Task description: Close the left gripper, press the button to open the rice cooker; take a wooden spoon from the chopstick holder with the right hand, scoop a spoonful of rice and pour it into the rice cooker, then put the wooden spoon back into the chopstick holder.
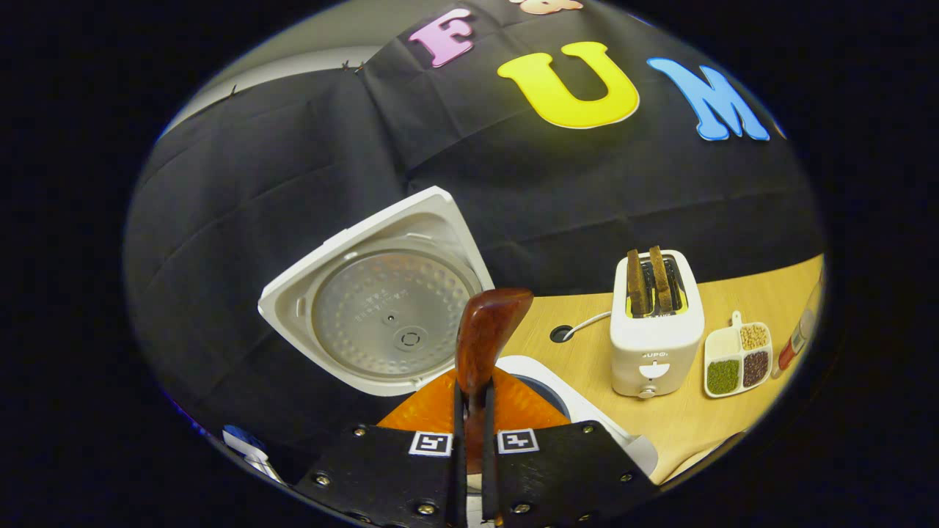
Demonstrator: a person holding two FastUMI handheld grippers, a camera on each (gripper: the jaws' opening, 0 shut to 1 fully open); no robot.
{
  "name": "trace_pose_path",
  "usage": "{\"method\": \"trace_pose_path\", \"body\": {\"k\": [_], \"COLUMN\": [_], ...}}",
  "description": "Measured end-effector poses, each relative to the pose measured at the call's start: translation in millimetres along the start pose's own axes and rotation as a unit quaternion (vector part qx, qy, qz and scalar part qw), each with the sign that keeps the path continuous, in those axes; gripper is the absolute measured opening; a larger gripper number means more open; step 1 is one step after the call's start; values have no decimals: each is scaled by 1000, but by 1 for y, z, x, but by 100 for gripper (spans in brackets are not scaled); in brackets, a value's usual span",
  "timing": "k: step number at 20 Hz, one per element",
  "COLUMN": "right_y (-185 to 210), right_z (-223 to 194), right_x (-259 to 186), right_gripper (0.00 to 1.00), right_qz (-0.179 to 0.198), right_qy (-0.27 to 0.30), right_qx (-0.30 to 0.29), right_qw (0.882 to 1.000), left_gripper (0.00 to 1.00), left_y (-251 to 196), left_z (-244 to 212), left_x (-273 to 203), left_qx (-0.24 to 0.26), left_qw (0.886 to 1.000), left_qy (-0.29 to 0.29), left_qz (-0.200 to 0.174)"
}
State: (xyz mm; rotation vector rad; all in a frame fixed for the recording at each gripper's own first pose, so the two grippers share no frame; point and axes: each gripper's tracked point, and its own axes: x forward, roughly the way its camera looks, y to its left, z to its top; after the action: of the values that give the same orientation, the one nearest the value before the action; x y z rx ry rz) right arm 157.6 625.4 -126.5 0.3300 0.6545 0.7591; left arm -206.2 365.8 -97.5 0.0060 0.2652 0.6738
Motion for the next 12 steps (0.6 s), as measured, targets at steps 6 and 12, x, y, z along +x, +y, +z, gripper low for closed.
{"method": "trace_pose_path", "body": {"k": [6, 12], "right_y": [-3, 15], "right_z": [-8, -3], "right_x": [7, 1], "right_gripper": [8, 8], "right_qz": [-18, -18], "right_qy": [7, -9], "right_qx": [-124, -272], "right_qw": [992, 962], "left_gripper": [99, 99], "left_y": [1, -17], "left_z": [-4, -5], "left_x": [-1, -1], "left_qx": [1, -2], "left_qw": [1000, 1000], "left_qy": [3, 4], "left_qz": [8, -1]}}
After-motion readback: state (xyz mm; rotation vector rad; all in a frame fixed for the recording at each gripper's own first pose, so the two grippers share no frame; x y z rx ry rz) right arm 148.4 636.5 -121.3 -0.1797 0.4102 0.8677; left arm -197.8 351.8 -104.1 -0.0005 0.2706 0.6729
